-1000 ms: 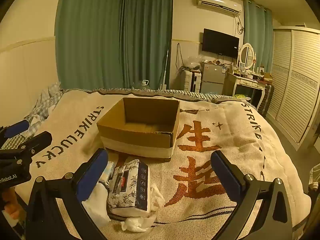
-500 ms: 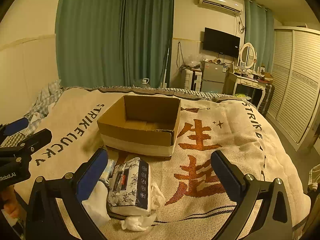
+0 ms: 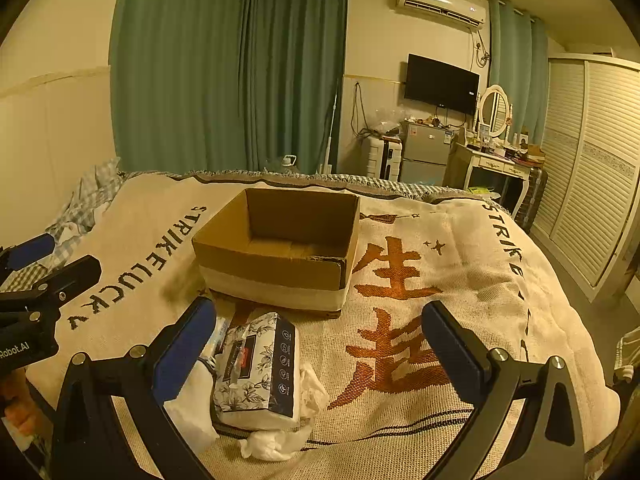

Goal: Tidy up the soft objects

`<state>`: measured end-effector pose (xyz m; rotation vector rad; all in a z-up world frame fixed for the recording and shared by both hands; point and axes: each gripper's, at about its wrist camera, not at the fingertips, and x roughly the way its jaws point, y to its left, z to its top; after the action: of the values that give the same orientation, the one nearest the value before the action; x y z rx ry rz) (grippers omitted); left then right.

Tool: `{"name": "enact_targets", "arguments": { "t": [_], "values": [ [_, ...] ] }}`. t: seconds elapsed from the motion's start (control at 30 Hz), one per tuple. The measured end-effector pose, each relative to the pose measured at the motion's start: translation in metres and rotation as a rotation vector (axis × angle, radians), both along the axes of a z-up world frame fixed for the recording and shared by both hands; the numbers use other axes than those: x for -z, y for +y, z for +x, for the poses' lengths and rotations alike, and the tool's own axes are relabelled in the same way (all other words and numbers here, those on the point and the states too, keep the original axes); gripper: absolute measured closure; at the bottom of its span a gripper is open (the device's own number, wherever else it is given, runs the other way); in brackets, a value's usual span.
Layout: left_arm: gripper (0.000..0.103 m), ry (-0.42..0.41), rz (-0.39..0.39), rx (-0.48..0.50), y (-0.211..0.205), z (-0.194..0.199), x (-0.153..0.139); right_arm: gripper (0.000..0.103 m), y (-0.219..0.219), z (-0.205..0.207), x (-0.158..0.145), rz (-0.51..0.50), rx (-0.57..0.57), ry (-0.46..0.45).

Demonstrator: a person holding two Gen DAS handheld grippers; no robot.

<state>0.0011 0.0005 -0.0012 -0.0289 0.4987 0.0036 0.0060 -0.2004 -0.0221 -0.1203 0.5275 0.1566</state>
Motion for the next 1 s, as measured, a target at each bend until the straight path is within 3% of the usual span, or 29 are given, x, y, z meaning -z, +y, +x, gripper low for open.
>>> {"name": "enact_targets", "arguments": {
  "t": [1.0],
  "values": [
    [0.008, -0.001, 0.001, -0.007, 0.0004, -0.0015, 0.0000, 0.000, -0.0010, -0.0001, 0.0010, -0.003, 0.000, 0.006]
  ]
}}
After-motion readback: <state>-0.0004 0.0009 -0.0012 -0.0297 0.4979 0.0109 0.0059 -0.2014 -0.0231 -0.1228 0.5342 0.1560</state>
